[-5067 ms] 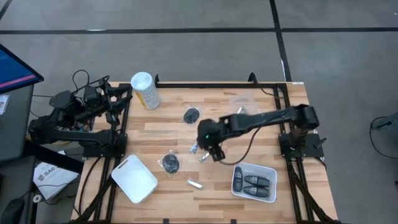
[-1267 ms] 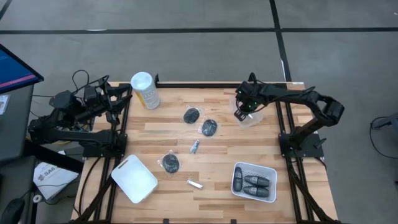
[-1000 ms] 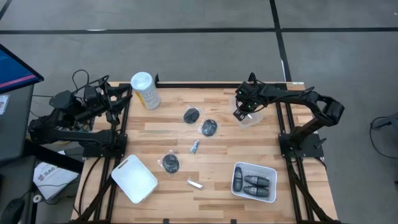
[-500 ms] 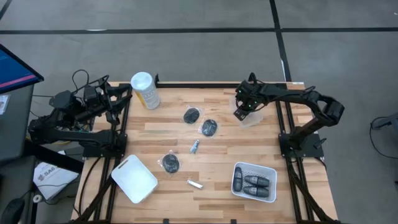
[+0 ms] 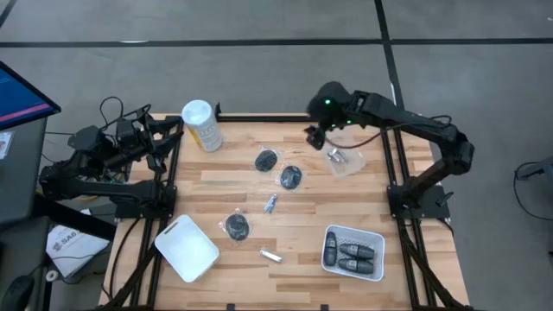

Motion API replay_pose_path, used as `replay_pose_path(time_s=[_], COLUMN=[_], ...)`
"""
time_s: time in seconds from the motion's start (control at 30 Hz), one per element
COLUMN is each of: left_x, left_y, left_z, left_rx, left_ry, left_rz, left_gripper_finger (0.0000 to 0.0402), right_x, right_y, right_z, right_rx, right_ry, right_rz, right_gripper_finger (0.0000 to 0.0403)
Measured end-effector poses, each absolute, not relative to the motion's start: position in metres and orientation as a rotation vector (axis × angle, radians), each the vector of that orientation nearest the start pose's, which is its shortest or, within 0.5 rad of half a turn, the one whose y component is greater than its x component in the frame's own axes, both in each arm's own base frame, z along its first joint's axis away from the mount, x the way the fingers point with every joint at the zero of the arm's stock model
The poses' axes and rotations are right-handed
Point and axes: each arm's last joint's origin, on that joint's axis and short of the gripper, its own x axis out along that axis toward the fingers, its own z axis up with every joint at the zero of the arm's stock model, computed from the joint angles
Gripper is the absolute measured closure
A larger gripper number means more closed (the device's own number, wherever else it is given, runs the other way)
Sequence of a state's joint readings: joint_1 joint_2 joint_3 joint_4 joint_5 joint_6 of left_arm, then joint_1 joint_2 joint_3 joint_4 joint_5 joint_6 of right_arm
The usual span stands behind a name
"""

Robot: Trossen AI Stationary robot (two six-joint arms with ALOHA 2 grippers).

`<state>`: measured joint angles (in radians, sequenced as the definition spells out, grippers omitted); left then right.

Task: Pick & Place Travel size toiletries
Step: Put the silver nail cutter into the transparent bin

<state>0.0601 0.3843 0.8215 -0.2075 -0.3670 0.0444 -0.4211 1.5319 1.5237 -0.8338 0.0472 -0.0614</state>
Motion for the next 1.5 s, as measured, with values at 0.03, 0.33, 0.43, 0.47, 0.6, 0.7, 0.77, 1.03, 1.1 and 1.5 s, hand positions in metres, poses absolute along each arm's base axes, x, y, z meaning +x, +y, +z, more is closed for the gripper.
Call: replay_pose_path(time_s=[0.03,0.33,0.43,0.47,0.6,0.7,0.77,1.03,1.1,1.5], left_x=[0.063,0.063,0.063,0.063,0.063,0.063,0.063,0.063,0.063,0.063], left_y=[0.014,0.014,0.014,0.014,0.014,0.014,0.014,0.014,0.014,0.014], left_z=[0.382,0.382,0.382,0.383,0.383,0.383,0.383,0.383,0.383,0.383], left_rx=[0.008,0.008,0.008,0.008,0.007,0.007,0.007,0.007,0.007,0.007], left_ry=[-0.219,-0.221,-0.223,-0.223,-0.224,-0.225,-0.225,-0.226,-0.226,-0.225], left_rz=[0.430,0.430,0.430,0.430,0.430,0.430,0.430,0.430,0.430,0.430], left_gripper_finger=[0.0224,0.0224,0.0224,0.0224,0.0224,0.0224,0.0224,0.0224,0.0224,0.0224], right_x=[0.301,0.390,0.416,0.423,0.445,0.457,0.463,0.475,0.477,0.484], right_y=[-0.126,-0.066,-0.049,-0.045,-0.030,-0.021,-0.015,0.002,0.003,-0.007], right_z=[0.356,0.336,0.320,0.314,0.293,0.274,0.263,0.215,0.203,0.158], right_rx=[0.061,-0.204,-0.267,-0.283,-0.350,-0.402,-0.451,-0.575,-0.583,-0.598], right_ry=[0.840,0.881,0.915,0.928,0.988,1.038,1.057,1.155,1.190,1.282], right_rz=[-0.374,0.035,0.112,0.132,0.241,0.319,0.370,0.527,0.549,0.587], right_gripper_finger=[0.0167,0.0169,0.0170,0.0170,0.0170,0.0170,0.0170,0.0170,0.0170,0.0170])
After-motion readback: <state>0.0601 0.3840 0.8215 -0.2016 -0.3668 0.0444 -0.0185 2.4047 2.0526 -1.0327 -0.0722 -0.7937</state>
